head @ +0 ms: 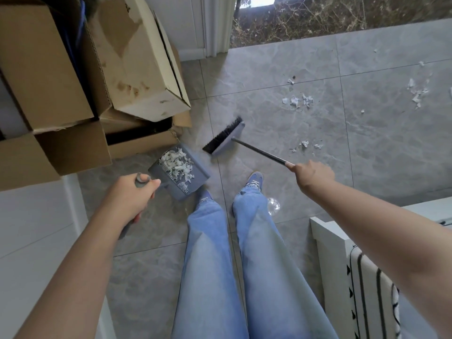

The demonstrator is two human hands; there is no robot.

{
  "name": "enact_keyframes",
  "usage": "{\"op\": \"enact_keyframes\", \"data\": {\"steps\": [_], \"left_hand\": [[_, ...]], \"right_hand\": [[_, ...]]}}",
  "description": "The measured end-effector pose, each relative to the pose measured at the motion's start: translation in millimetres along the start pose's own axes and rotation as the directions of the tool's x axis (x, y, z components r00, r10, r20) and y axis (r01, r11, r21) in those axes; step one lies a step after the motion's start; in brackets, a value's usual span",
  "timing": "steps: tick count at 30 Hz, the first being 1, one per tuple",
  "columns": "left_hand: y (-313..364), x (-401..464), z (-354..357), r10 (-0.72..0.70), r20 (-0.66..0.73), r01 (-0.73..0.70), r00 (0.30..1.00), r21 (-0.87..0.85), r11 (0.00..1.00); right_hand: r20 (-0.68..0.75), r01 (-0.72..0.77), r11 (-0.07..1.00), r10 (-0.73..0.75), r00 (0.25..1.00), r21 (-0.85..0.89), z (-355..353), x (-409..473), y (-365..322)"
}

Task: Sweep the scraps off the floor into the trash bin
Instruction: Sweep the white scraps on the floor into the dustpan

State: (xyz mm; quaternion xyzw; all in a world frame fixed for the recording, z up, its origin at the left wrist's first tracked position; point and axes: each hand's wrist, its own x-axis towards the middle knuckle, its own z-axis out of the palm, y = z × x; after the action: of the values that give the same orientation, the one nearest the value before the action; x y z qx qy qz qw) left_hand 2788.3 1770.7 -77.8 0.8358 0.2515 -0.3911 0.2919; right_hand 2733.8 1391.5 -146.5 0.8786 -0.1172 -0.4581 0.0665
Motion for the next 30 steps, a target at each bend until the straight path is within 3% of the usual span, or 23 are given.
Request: {"op": "enact_keyframes", "data": {"steps": [2, 4, 6, 8, 9, 17, 21, 26, 30], "left_hand": [[4, 4, 3, 0.01, 0.018, -0.01, 1.0, -0.025, 1.0], [7, 10, 7, 0.0, 0.027, 0.001, 1.0, -0.034, 0.999], [11, 15, 13, 0.0, 0.036, 0.001, 0.999, -0.02, 1.0], [18, 19, 21, 0.024, 0.047, -0.024, 0.999, 0.004, 1.0], [22, 21, 25, 0.038, 0.051, -0.039, 0.998, 0.022, 0.999], [53, 42, 56, 0.157, 0.075, -0.171, 0.985, 0.262, 0.95], [78, 52, 64, 0.218, 0.107, -0.242, 0.97, 0.352, 0.904], [94, 56, 65, 0.2, 0.131, -0.234, 0.971, 0.336, 0.913], [101, 57, 61, 0.138, 0.119, -0.169, 0.983, 0.313, 0.935]], "right_hand": [[0.035, -0.071, 0.993, 0.068, 0.997, 0.097, 11, -4, 18], [0.155, -0.151, 0.933, 0.105, 0.982, 0.327, 21, -7, 29], [0.322, -0.292, 0.709, 0.096, 0.942, 0.642, 31, -14, 33], [0.429, -0.417, 0.423, 0.073, 0.9, 0.805, 36, -26, 31], [0.438, -0.43, 0.338, 0.058, 0.897, 0.837, 37, -31, 28], [0.48, -0.481, 0.028, 0.035, 0.877, 0.876, 33, -1, -27], [0.483, -0.482, 0.094, 0.012, 0.876, 0.871, 39, -4, -75], [0.532, -0.549, -0.08, -0.161, 0.831, 0.832, 49, -50, -97], [0.452, -0.47, -0.11, -0.155, 0.878, 0.876, 46, -82, -91]]}}
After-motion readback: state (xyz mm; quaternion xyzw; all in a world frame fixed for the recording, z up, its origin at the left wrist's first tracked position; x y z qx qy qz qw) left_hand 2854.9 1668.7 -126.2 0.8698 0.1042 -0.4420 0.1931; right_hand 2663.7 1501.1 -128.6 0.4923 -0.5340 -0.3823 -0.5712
